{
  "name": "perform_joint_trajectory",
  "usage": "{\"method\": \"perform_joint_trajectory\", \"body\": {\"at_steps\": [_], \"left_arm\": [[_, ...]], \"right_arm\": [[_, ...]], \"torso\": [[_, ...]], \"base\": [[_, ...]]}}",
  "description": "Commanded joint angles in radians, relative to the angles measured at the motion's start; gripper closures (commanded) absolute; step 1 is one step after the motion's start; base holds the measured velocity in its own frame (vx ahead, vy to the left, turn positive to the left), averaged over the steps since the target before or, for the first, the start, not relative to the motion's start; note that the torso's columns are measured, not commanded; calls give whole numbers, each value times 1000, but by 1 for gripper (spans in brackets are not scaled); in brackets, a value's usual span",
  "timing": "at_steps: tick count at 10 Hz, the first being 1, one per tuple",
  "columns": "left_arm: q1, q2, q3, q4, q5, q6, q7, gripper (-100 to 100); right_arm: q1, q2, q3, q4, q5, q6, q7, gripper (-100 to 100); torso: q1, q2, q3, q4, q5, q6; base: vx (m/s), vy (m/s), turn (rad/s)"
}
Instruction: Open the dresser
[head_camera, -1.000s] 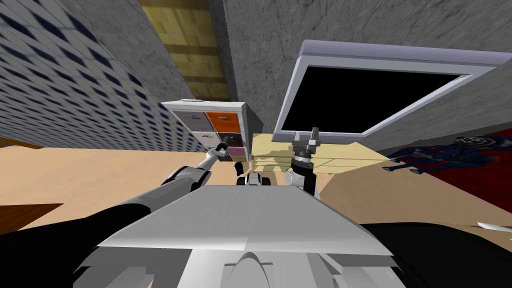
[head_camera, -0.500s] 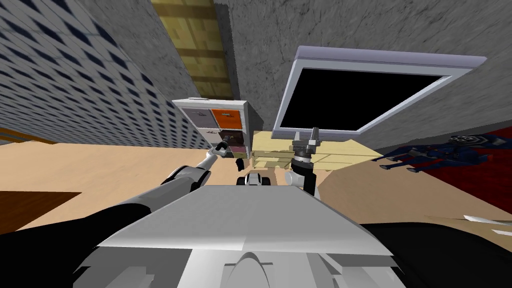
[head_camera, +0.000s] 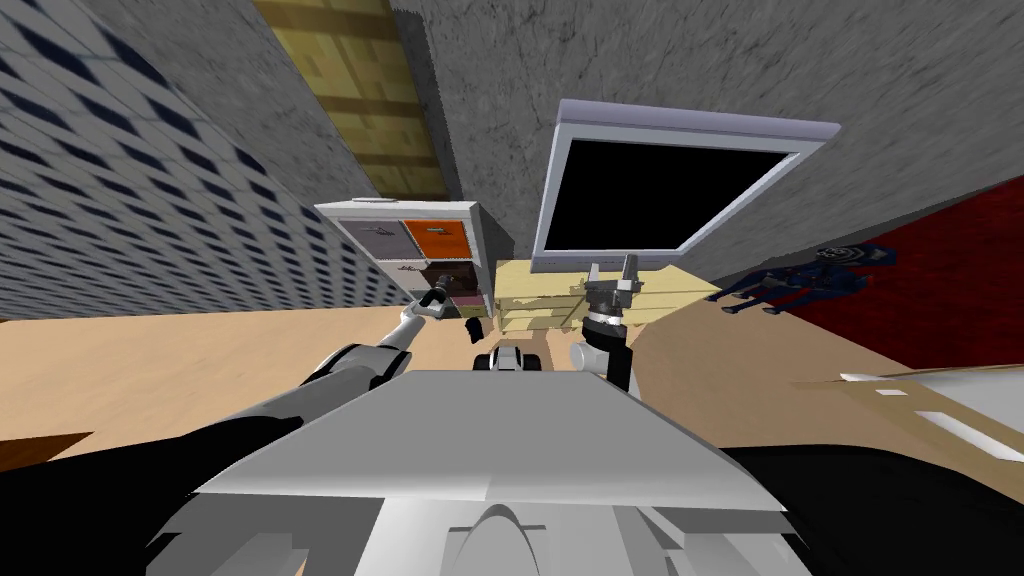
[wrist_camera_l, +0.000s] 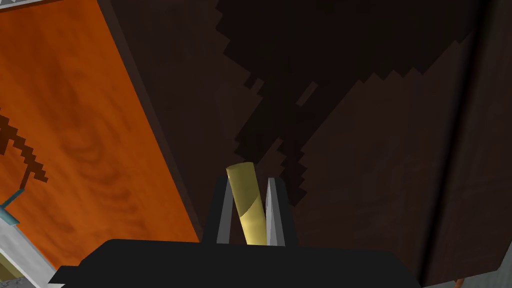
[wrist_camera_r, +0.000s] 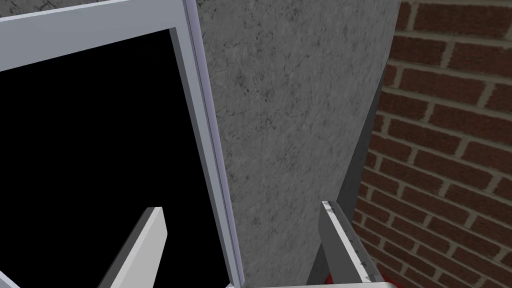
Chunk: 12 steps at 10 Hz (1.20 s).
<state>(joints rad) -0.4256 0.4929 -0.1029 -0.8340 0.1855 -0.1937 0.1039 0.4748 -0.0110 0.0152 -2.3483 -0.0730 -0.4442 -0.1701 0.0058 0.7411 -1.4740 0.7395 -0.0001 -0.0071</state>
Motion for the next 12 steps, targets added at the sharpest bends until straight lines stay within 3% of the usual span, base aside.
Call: {"method": "perform_joint_trajectory", "body": {"at_steps": [1, 2, 3, 4, 8, 10, 11, 12], "left_arm": [[76, 24, 49, -40, 35, 0, -25, 100], [110, 50, 82, -84, 68, 3, -37, 100], [138, 50, 82, -84, 68, 3, -37, 100], [107, 63, 75, -116, 72, 50, -28, -100], [69, 120, 70, -157, 98, 137, -8, -100], [56, 139, 69, -171, 106, 167, -1, -100], [59, 132, 64, -154, 104, 155, -2, -100], [58, 133, 62, -152, 105, 159, 0, 0]], "right_arm": [[0, 0, 0, 0, 0, 0, 0, 0], [0, 0, 0, 0, 0, 0, 0, 0], [0, 0, 0, 0, 0, 0, 0, 0], [0, 0, 0, 0, 0, 0, 0, 0], [0, 0, 0, 0, 0, 0, 0, 0], [0, 0, 0, 0, 0, 0, 0, 0], [0, 0, 0, 0, 0, 0, 0, 0], [0, 0, 0, 0, 0, 0, 0, 0]], "torso": [[-1, 0, 0, 0, 0, 2], [-1, -2, -2, -2, 0, 0], [-2, -1, -1, 0, -1, 1], [-1, -1, -1, -1, 0, 0], [-6, -4, -2, -2, 0, 7], [-8, -1, -1, 0, -1, 7], [-9, 1, 0, 3, -4, 7], [-9, 0, 0, 2, -3, 7]], "base": [[-49, -18, -145], [-60, -43, -240], [-56, -25, -149], [-49, -20, -59], [-41, -14, -39], [-57, -21, -38], [-18, -3, -8], [0, 0, 0]]}}
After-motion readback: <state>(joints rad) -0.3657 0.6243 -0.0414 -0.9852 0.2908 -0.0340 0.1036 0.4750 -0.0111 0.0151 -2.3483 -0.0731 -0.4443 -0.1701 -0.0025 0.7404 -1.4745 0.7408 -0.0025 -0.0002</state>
